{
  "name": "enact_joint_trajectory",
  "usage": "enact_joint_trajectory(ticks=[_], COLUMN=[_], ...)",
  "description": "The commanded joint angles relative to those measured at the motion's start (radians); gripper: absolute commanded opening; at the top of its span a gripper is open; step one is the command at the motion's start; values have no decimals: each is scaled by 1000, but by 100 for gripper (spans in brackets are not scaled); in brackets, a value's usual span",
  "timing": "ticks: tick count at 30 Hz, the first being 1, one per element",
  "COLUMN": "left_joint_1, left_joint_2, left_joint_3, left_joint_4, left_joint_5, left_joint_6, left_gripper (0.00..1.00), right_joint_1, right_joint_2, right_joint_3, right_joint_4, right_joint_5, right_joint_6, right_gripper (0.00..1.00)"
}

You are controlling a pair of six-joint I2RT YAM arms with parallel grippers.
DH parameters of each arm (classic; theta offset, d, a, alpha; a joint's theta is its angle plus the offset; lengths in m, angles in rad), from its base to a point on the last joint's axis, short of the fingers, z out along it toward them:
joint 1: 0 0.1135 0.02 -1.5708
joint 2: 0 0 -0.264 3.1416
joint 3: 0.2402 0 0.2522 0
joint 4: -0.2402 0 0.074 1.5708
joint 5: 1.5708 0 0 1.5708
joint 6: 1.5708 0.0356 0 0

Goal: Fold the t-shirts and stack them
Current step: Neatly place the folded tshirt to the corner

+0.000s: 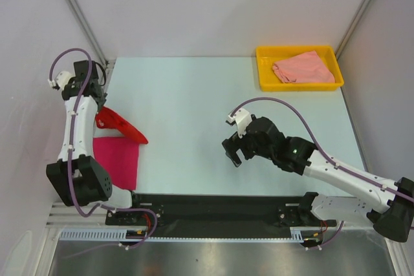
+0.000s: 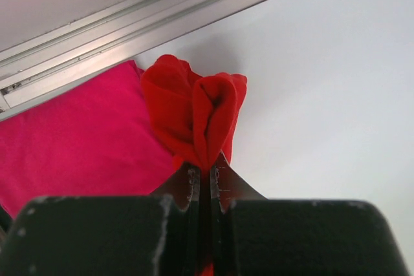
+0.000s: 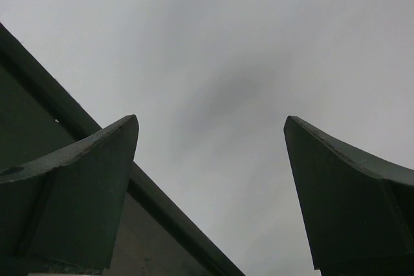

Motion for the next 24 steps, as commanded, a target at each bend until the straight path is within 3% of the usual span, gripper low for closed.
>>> enact_joint_trajectory(ticks=[1, 16, 20, 24], left_joint_1=[21, 60, 66, 70], left_joint_2=[5, 27, 35, -19], left_joint_3=[83, 107, 152, 92], left_joint_4=[6, 2, -71, -53], left_joint_5=[-25, -20, -25, -22], left_joint_6=[-21, -27, -22, -24], left_gripper=[0, 0, 0, 0], right_joint_1=[7, 7, 7, 7], right_joint_2=[-8, 3, 9, 20], right_joint_3=[8, -3, -3, -1], right_joint_4=[-3, 5, 17, 28], right_joint_5=[10, -2, -3, -14], right_joint_6=[7, 15, 12, 20], right_gripper=[100, 100, 100, 100])
